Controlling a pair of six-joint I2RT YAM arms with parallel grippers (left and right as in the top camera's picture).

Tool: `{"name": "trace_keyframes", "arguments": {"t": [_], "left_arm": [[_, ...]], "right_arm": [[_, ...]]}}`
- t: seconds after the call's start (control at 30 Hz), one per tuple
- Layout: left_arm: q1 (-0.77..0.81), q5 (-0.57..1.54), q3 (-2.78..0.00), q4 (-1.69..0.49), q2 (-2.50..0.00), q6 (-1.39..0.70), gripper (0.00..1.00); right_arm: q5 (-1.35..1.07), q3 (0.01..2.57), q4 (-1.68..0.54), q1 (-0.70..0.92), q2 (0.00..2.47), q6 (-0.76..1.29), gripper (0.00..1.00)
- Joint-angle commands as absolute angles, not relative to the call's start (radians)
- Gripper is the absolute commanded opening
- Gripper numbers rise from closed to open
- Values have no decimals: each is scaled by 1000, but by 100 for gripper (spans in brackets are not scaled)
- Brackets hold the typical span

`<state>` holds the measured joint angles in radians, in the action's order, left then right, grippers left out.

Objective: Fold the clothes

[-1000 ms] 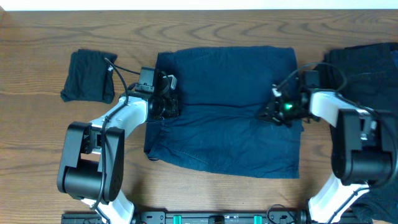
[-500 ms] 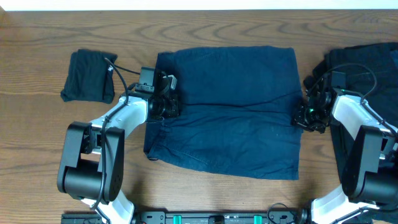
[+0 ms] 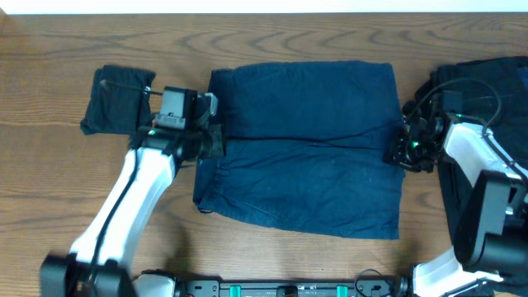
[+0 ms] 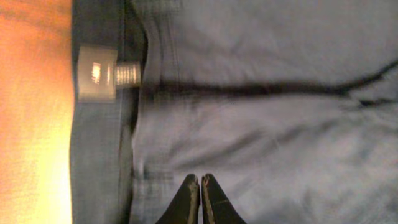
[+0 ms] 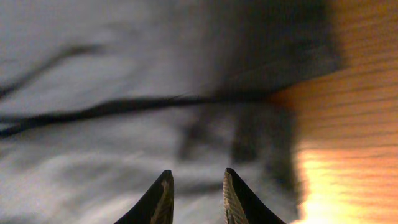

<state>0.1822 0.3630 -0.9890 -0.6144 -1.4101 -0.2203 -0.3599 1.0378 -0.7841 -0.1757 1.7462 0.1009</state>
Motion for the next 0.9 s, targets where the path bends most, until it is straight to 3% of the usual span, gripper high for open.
{"name": "trace_keyframes", "arguments": {"t": [0.0,0.2,0.47,0.57,0.87], "left_arm": [[181,347,-990,-708,-1380,-268,6],[183,347,-924,-823,-1419,-268,6],[183,346,-839,-815,-1534,-268,6],[183,346,-815,-815,-1574,-268,6],[181,267,-743,-810,-1649,-268,6]], "right_arm": [[-566,1078,-828,-175,1652,43,25],[-458,1048,-912,-137,1630,45,24],[-392,846,-715,-110,1631,58,24],[-302,788,-635,-113,1632,103,29],[-283,756,-586,-113,1632,108,30]]}}
